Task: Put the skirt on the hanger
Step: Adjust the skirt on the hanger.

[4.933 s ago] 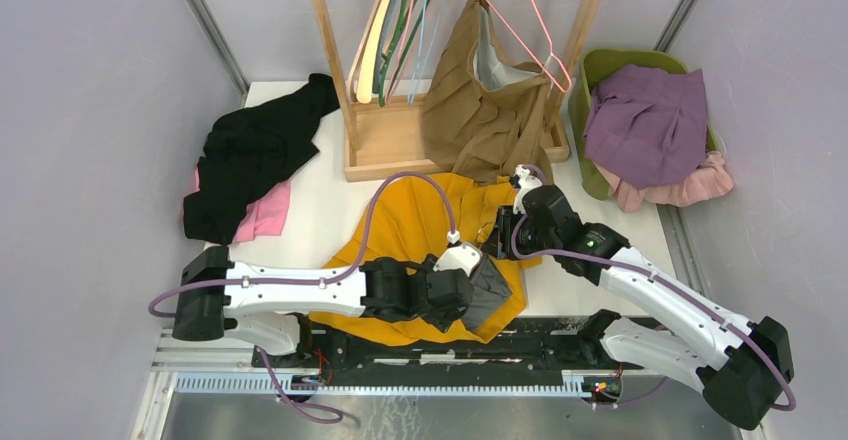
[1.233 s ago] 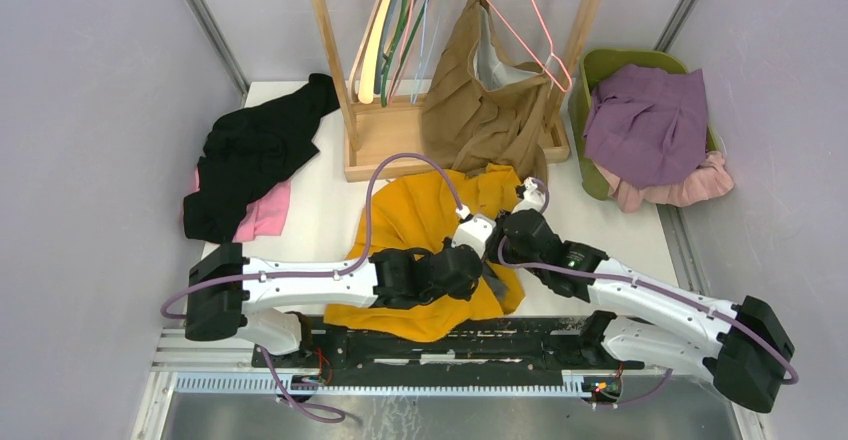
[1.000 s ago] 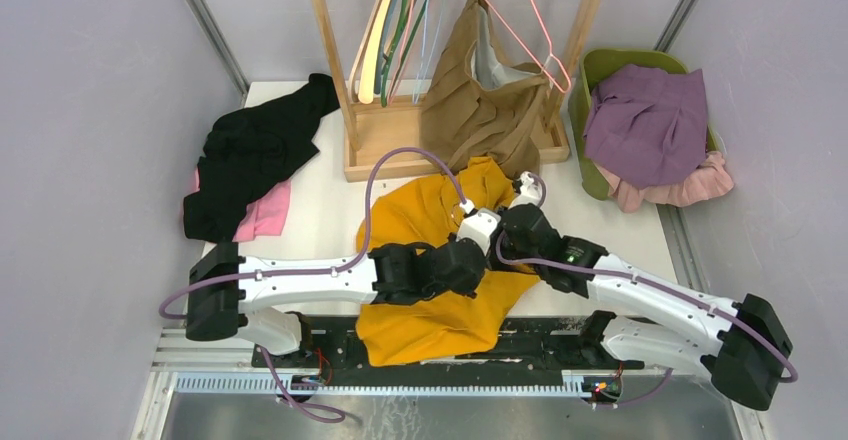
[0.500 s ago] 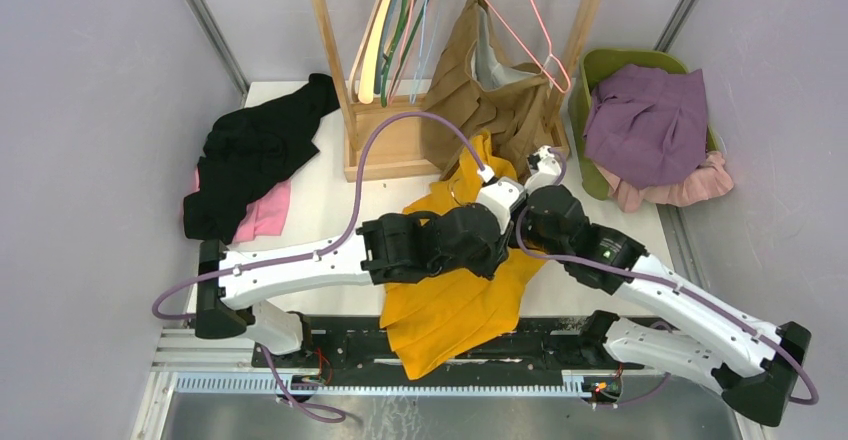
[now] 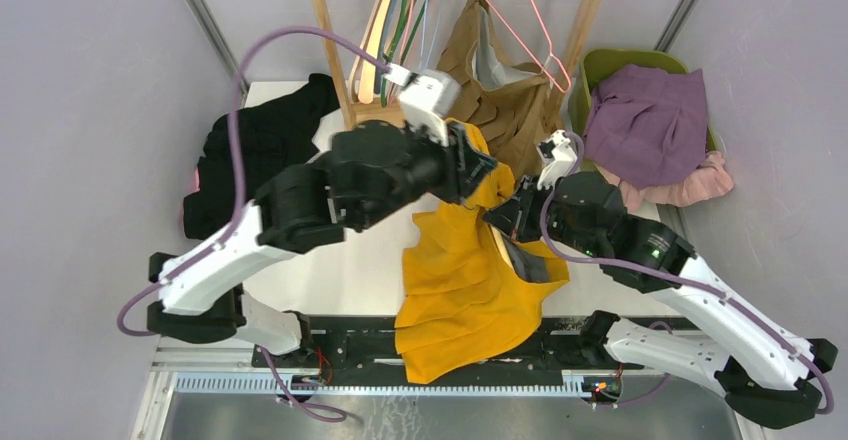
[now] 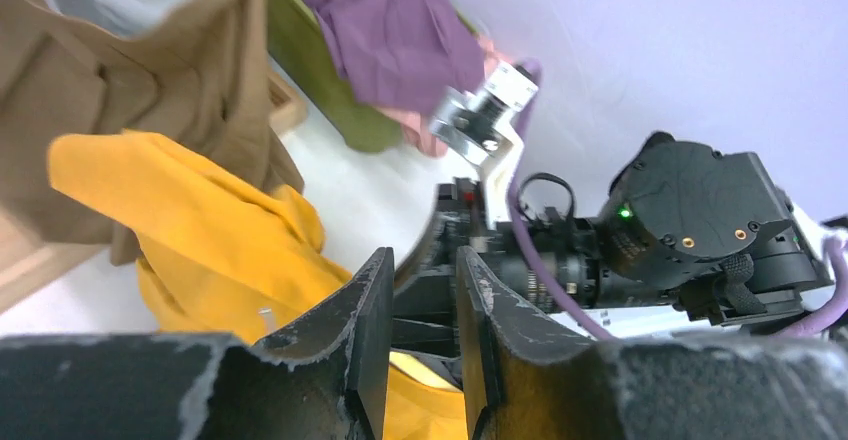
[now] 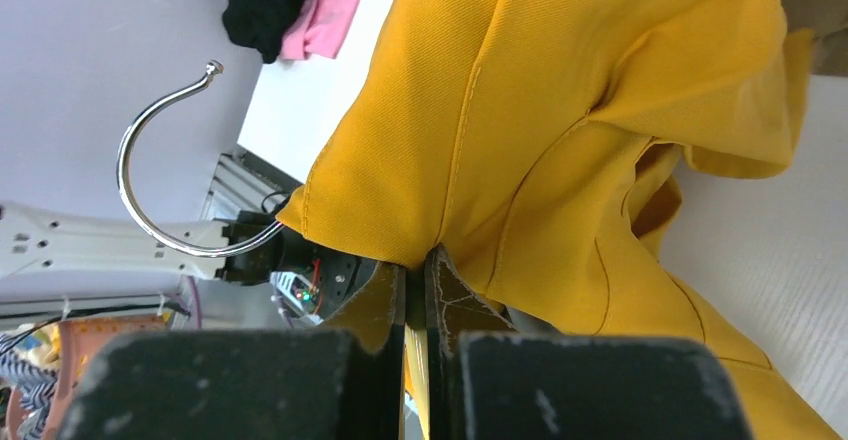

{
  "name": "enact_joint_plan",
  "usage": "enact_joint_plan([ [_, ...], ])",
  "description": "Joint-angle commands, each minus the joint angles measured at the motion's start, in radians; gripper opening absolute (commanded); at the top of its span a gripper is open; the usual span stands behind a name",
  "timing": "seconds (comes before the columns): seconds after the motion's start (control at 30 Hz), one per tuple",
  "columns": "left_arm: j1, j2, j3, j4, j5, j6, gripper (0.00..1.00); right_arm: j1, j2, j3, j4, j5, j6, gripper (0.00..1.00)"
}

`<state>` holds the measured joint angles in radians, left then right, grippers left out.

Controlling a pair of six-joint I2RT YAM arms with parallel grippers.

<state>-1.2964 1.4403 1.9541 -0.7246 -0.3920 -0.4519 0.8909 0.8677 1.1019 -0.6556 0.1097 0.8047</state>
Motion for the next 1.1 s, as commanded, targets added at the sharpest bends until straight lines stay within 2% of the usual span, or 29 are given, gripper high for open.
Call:
enact_joint_plan([
  [0.0,0.025,-0.086,0.054,-0.036,-0.114,0.058,0.36,0.004,-0.038,0.159,0.016,-0.041,-0.045,0.01],
  [0.33,0.077,-0.137,-0.034,-0.041,-0.109,0.07,0.38,0.002,-0.001,0.348,-0.058,-0.066,-0.066,0.01],
  [0.43,0.089,-0.135,-0.114,0.001,-0.041,0.072,0.4,0.002,-0.013,0.29,-0.01,-0.091,-0.046,0.01],
  [0.6,0.091,-0.136,-0.273,0.041,-0.011,0.043,0.41,0.0,-0.04,0.098,0.123,-0.184,-0.008,0.01],
  [0.73,0.093,-0.213,-0.457,0.084,-0.049,-0.005,0.4,-0.014,-0.006,-0.075,0.263,-0.325,0.019,0.01],
  [0.87,0.092,-0.303,-0.63,0.064,-0.145,-0.066,0.4,-0.056,0.071,-0.226,0.463,-0.5,0.075,0.01],
  [0.93,0.094,-0.334,-0.695,0.043,-0.162,-0.117,0.4,-0.089,0.123,-0.3,0.641,-0.629,0.13,0.01],
  [1.07,0.095,-0.397,-0.855,0.04,-0.202,-0.214,0.39,-0.127,0.246,-0.408,0.91,-0.753,0.232,0.01],
])
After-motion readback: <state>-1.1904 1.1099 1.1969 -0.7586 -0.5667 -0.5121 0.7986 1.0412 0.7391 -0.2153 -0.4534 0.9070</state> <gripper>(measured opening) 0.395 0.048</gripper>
